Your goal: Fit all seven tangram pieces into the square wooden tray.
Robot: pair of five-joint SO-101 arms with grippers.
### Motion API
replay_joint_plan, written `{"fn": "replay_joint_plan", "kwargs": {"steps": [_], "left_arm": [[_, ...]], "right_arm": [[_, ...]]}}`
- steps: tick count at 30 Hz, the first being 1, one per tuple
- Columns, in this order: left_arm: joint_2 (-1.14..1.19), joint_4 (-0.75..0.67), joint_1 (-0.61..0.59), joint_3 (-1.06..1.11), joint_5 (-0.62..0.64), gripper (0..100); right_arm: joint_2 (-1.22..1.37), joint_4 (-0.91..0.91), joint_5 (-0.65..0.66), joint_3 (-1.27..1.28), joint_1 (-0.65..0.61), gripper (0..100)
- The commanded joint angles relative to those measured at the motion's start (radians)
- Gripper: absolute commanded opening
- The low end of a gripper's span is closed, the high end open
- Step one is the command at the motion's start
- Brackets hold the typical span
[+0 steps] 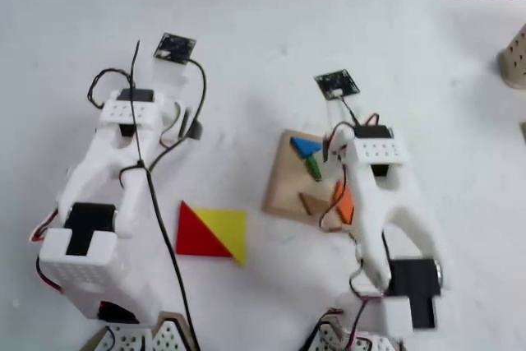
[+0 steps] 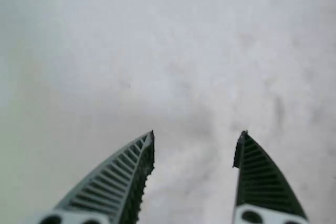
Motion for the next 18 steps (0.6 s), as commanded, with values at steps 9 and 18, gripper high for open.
{"fn": "replay_joint_plan", "kwargs": {"steps": [9,18], "left_arm": [[-0.062,-0.021,-0.008,-0.009,0.003,25],[-0.062,-0.021,-0.008,-0.008,0.003,25]], "right_arm": [[-0.275,-0.039,-0.003,0.224,-0.128,1.9],[-0.275,-0.087,-0.011,0.247,-0.236,1.9]]}}
